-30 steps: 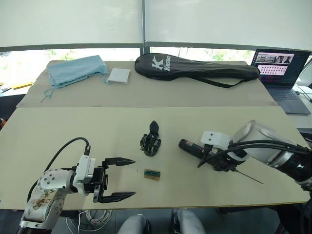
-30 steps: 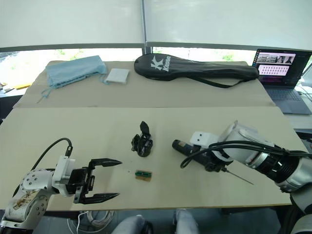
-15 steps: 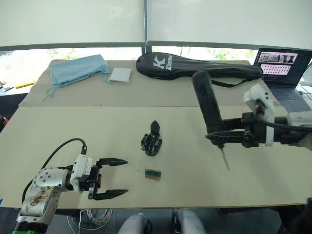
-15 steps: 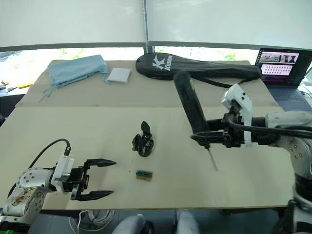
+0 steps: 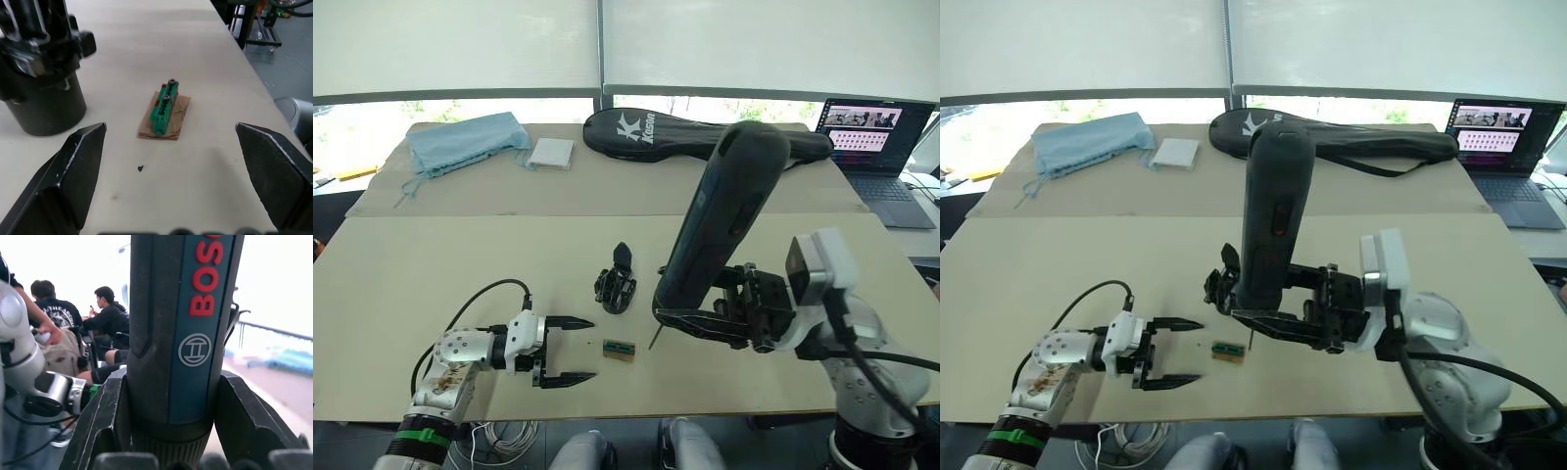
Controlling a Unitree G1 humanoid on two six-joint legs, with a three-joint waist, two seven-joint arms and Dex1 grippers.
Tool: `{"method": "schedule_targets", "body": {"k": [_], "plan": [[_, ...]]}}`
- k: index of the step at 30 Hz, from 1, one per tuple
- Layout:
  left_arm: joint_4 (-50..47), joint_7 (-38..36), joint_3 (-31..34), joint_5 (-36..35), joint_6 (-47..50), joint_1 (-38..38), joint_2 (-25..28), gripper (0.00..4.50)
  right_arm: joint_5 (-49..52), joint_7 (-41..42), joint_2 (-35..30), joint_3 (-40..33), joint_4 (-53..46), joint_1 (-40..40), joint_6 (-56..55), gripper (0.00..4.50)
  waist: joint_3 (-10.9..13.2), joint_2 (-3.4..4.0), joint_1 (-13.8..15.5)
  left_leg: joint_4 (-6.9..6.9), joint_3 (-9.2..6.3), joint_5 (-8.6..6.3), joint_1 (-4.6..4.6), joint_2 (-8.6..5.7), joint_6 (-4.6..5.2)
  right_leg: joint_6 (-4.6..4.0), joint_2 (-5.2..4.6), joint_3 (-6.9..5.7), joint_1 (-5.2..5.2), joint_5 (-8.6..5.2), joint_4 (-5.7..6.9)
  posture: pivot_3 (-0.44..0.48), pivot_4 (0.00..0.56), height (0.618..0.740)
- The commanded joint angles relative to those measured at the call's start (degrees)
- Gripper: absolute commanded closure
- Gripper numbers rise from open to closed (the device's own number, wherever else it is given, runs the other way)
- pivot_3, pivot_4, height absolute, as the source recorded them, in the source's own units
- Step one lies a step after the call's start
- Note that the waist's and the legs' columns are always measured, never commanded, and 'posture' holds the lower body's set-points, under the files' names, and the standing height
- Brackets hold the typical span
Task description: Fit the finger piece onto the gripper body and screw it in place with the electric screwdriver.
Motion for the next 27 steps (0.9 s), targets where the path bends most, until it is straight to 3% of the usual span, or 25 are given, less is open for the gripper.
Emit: {"method": "schedule_targets", "body": {"k": [1,14,27], "plan": [[-1.0,-0.2,-1.3,0.3,0.2,-1.1,-0.2,0.00,-2.8,2.3,-0.2,3.1,1.8,0.3,-8.2,2.56,0.0,0.00,0.0,0.00,0.00,0.00,0.00,0.01,0.00,0.00,0.00,0.00,0.00,0.00,0.01,0.000,0.150,0.740],[0.5,2.2,-6.6,4.3,1.4,-3.8,-2.1,0.00,-7.4,3.8,-2.0,11.7,10.1,-4.2,-17.2,2.56,0.0,0.01,0.2,0.03,-0.01,0.01,0.00,0.02,-0.01,-0.01,-0.07,0.04,0.01,0.00,0.00,0.000,0.150,0.740],[1.6,2.9,-8.9,5.3,2.1,-4.4,-3.6,0.00,-9.6,3.2,-3.6,15.0,13.3,-5.3,-18.7,2.56,0.0,0.02,0.5,0.12,-0.02,0.01,-0.01,-0.01,0.01,-0.01,-0.13,0.04,0.05,0.00,0.01,0.000,0.150,0.740]]}}
